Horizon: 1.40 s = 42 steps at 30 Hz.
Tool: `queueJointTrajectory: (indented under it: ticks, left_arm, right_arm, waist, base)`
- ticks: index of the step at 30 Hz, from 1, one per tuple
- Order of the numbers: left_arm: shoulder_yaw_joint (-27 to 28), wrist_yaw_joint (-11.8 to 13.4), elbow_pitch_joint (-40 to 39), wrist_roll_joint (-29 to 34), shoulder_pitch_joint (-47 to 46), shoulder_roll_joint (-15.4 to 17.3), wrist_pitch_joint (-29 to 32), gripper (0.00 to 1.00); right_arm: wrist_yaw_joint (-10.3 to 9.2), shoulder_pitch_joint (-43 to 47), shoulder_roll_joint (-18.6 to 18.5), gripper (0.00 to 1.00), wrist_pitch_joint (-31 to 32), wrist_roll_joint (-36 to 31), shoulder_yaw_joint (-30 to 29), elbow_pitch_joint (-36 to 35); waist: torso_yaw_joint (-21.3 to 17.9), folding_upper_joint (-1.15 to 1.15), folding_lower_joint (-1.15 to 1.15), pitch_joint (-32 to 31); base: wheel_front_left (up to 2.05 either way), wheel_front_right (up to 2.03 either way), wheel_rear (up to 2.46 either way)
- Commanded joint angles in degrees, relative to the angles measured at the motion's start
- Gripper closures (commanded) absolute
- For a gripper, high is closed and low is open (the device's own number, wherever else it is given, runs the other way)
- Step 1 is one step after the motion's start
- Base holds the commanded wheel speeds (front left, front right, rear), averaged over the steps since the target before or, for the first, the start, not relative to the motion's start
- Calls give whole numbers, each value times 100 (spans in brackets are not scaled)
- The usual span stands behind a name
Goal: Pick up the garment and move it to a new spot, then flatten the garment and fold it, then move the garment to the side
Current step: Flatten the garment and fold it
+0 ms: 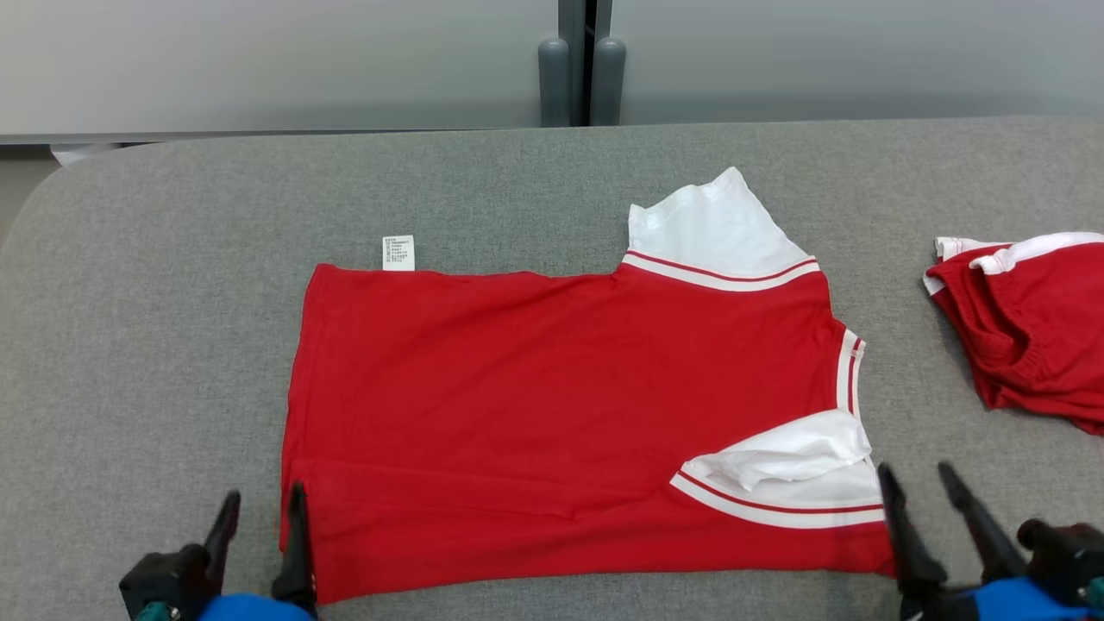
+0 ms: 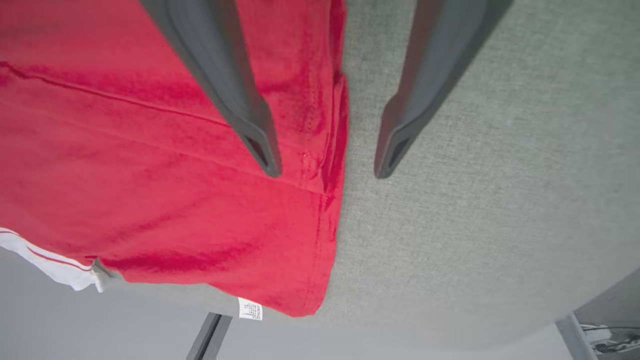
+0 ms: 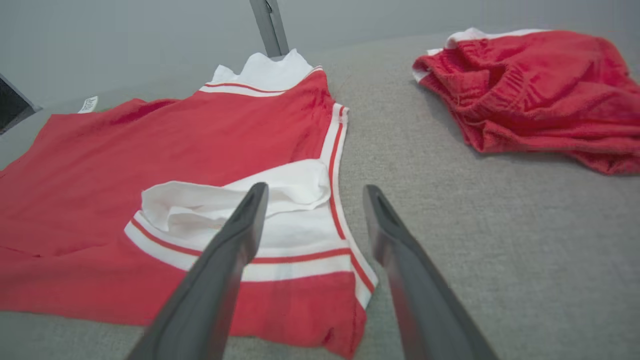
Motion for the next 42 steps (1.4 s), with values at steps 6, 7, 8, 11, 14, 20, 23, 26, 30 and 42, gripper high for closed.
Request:
queueJointTrajectory:
  ticks: [6, 7, 8, 11, 14, 20, 23, 26, 30, 42]
  left_arm:
    - [-19, 194, -513, 454, -470, 102, -517, 0]
    - [-24, 211, -586, 493, -517, 129, -529, 0]
    - [-29, 222, -665, 525, -581, 148, -530, 0]
    - [-91, 276, -867, 630, -683, 207, -378, 0]
    - [-96, 328, -1022, 657, -711, 249, -234, 0]
    - [-88, 379, -1138, 607, -728, 295, -45, 0]
    - [-148, 290, -1041, 609, -1010, 359, 136, 0]
    - [-201, 87, -788, 495, -1538, 415, 404, 0]
    - [-278, -294, -39, 293, -2484, 508, 898, 0]
    - [-279, -843, 2467, -124, -4291, 697, 1511, 0]
  right_arm:
    - [0, -463, -14, 0, -54, -375, -144, -806]
    - [0, -502, -6, 0, -9, -401, -152, -923]
    - [0, -546, -10, 0, 24, -435, -168, -1043]
    - [0, -645, 33, 0, 180, -499, -195, -1332]
    - [0, -631, 66, 0, 293, -525, -211, -1467]
    - [0, -593, 145, 0, 358, -545, -234, -1560]
    - [0, -664, 180, 0, 365, -546, -243, -1585]
    - [0, -769, 200, 0, 369, -553, -245, -1621]
    - [0, -920, 221, 0, 400, -560, -168, -1635]
    - [0, -1243, 280, 0, 186, -438, -41, -1282]
  waist:
    - [-52, 0, 0, -68]
    - [-65, 0, 0, -74]
    - [-72, 0, 0, -77]
    - [-90, 0, 0, -92]
    - [-110, 0, 0, -94]
    - [-113, 0, 0, -31]
    - [-95, 0, 0, 100]
    - [-77, 0, 0, 330]
    - [-135, 0, 0, 691]
    - [-397, 0, 0, 1327]
  base:
    - [0, 0, 0]
    - [0, 0, 0]
    - [0, 0, 0]
    - [0, 0, 0]
    - [0, 0, 0]
    - [0, 0, 0]
    - [0, 0, 0]
    - [0, 0, 0]
    - [0, 0, 0]
    - [0, 0, 0]
